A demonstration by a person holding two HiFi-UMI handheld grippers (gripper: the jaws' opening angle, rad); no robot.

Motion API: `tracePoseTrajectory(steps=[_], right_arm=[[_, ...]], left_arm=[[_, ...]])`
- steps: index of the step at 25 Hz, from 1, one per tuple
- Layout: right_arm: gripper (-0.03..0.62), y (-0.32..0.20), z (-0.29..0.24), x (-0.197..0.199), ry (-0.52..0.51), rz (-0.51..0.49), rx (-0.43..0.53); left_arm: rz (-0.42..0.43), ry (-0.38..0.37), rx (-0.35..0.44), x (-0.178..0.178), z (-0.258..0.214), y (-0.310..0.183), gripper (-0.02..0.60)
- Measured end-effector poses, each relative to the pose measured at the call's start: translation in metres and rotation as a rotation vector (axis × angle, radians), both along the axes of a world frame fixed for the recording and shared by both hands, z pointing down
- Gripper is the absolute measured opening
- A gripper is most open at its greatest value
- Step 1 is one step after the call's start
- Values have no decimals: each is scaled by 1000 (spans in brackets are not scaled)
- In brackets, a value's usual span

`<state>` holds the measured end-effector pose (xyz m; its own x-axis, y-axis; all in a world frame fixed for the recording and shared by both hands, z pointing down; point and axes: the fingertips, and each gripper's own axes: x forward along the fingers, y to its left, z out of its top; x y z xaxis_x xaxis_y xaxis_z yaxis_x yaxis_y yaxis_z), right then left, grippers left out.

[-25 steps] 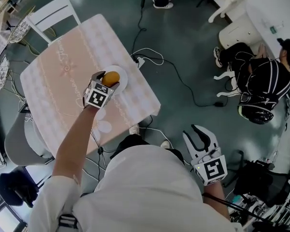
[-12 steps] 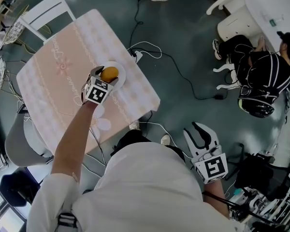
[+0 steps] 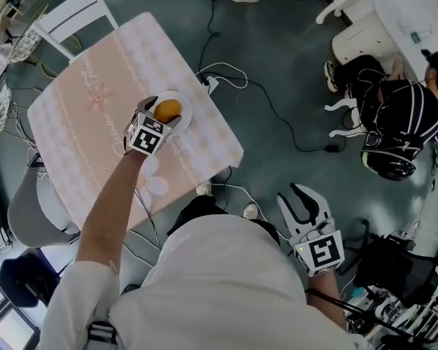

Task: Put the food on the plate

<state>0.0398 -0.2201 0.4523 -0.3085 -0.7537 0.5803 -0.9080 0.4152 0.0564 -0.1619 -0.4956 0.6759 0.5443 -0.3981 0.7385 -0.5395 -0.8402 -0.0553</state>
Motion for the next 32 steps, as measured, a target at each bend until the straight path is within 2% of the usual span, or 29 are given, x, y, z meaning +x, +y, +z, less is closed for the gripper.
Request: tracePoseTrajectory(steps=[7, 19, 27, 32], right_arm=[[141, 3, -2, 1, -6, -15, 5], [141, 19, -5, 5, -22, -100, 48], [141, 40, -11, 13, -41, -189, 95], [141, 59, -14, 21, -47, -255, 114]], left_arm=[[-10, 30, 14, -1, -18, 4, 385], [-48, 82, 98, 0, -68, 38, 383], [-110, 119, 133, 1, -106, 91, 383], [-176, 206, 145, 12, -143, 144, 382]])
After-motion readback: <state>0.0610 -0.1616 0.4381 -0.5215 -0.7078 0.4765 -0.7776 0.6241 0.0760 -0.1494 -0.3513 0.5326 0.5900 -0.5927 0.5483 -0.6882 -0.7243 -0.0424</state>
